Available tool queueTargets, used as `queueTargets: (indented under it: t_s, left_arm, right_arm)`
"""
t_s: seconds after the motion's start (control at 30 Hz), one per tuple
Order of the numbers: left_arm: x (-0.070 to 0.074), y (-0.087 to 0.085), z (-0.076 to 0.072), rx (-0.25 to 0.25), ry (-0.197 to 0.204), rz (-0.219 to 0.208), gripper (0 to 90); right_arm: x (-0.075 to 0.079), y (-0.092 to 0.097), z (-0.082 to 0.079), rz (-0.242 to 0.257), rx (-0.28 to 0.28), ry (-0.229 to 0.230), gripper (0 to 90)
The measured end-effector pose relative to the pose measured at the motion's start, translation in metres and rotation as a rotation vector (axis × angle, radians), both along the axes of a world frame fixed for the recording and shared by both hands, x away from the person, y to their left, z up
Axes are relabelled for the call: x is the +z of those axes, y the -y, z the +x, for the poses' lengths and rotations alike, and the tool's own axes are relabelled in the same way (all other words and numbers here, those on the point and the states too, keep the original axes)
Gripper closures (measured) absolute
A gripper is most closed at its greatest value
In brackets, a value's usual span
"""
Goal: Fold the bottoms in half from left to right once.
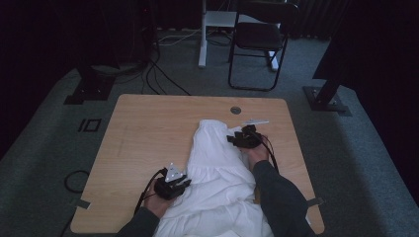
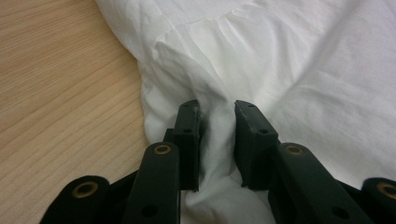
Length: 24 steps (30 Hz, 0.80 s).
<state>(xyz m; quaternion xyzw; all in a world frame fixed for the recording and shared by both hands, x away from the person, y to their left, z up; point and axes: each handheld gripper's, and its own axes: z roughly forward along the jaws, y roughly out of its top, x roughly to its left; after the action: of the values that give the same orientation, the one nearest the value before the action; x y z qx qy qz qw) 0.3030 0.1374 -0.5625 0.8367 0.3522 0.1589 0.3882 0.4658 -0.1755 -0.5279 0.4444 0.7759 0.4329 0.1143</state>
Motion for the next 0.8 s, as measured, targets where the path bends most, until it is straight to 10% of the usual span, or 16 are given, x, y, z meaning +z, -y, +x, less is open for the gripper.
queueTargets:
  t_s: [0.13, 0.4, 0.5, 0.63, 0.8]
  left_arm:
    - [0.000, 0.000, -0.001, -0.001, 0.001, -0.003, 70.8]
    - [0.000, 0.001, -0.002, 0.000, -0.007, -0.004, 70.0]
    - [0.000, 0.002, -0.003, -0.011, -0.008, 0.002, 70.0]
    - [0.000, 0.002, -0.006, -0.029, -0.013, -0.005, 68.0]
    - [0.000, 0.003, -0.009, -0.033, -0.008, 0.003, 67.6]
  right_arm:
    - [-0.013, -0.007, 0.007, -0.058, 0.020, -0.063, 83.0]
    - [0.046, 0.014, -0.045, -0.193, -0.066, 0.276, 86.7]
    - [0.021, 0.017, -0.047, -0.282, -0.097, 0.243, 84.7]
    - [-0.022, 0.024, -0.029, -0.261, -0.116, 0.090, 72.9]
    - [-0.022, 0.030, -0.024, -0.202, -0.163, 0.056, 54.5]
